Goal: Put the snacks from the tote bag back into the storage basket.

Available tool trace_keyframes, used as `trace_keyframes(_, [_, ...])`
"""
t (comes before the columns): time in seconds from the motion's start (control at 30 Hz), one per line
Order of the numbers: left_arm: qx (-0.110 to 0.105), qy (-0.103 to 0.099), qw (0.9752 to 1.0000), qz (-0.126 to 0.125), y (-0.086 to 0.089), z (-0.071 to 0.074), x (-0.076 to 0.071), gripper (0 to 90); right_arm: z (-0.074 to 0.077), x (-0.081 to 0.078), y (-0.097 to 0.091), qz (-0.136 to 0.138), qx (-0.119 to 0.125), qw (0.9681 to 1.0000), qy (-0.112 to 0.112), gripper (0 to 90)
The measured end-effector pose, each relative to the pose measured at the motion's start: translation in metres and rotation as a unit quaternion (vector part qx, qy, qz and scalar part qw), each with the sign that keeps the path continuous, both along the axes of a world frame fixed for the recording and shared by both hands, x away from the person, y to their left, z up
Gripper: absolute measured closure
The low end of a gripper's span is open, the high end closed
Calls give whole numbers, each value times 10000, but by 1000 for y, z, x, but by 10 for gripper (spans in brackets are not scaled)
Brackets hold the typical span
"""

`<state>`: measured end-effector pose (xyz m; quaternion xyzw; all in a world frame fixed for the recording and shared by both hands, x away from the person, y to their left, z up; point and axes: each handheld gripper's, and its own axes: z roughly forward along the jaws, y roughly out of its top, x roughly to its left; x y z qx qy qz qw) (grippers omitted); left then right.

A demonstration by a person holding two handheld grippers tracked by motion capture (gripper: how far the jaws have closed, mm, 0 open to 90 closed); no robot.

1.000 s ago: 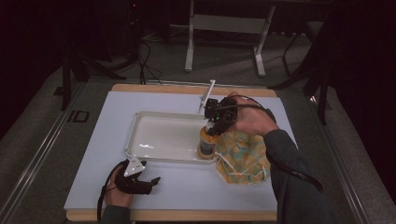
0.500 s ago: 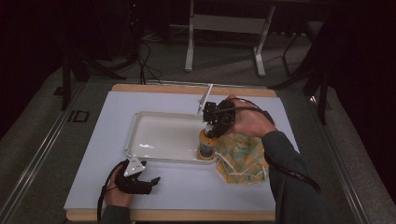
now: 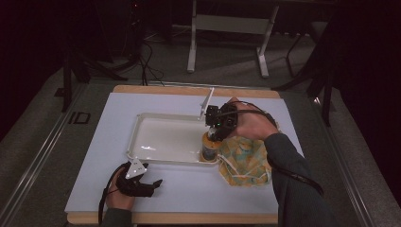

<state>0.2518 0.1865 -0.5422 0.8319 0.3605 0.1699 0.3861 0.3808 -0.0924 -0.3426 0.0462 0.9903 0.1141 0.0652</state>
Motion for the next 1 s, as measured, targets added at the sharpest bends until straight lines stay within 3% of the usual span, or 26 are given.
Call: trace_keyframes(1.0, [21, 9, 10000, -7, 0, 0, 0, 191, -12, 3, 8, 95, -238, 9997, 40, 586])
